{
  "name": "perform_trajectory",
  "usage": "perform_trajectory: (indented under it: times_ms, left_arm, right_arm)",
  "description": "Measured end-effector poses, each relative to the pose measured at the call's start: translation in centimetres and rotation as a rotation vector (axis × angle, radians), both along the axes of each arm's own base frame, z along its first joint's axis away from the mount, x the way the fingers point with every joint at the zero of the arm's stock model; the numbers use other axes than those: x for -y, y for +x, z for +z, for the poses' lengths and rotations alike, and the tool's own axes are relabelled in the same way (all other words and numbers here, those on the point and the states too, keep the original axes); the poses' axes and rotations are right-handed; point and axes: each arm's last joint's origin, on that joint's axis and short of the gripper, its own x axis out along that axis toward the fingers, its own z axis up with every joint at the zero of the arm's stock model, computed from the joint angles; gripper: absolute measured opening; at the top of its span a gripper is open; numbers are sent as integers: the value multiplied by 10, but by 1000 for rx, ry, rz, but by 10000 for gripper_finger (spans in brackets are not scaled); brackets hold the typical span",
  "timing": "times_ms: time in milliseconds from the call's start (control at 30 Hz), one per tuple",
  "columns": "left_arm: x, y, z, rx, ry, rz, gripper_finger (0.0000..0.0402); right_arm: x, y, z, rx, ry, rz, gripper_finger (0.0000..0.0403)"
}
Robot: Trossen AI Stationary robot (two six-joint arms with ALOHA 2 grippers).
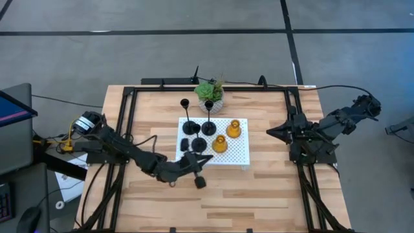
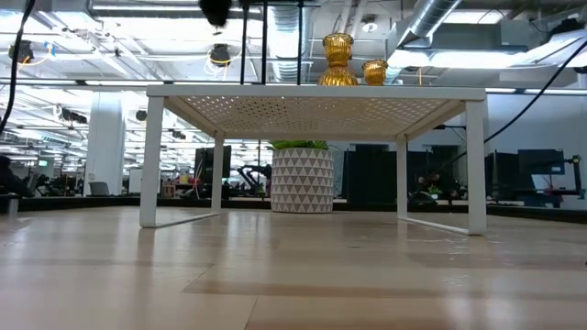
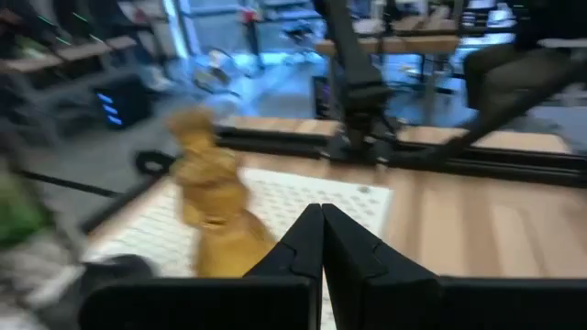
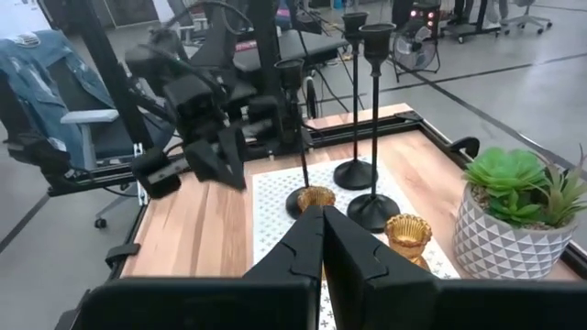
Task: Pick & Place candle stick holders
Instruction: Return to Home Position
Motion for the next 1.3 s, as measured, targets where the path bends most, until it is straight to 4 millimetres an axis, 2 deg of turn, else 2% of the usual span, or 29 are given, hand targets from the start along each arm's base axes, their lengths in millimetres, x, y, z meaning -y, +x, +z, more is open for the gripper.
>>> perform_trajectory:
  times_ms: [200,400,567,700,833,967,1167,1300]
  left_arm:
    - [13,-45,37,38,74,83,3]
    - [15,-100,78,135,31,-28,4]
    - [17,-137,95,139,109,-161,4]
    - [13,-158,102,145,92,-234,5]
    - [8,-160,105,170,56,-270,4]
    - [1,-146,102,179,105,-342,4]
    - [-25,-122,95,131,154,-345,4]
    - [-44,-117,96,125,143,-384,5]
  right_arm:
    - [0,1,0,-1,0,0,0]
    - [-2,1,0,-1,21,55,0]
    - [-4,1,2,8,37,99,0]
    - [-4,1,2,8,38,104,0]
    - [-4,1,2,7,41,112,0]
    - [-4,1,4,24,51,115,0]
    - [-2,-5,8,60,57,167,0]
    - [3,-13,12,92,30,186,0]
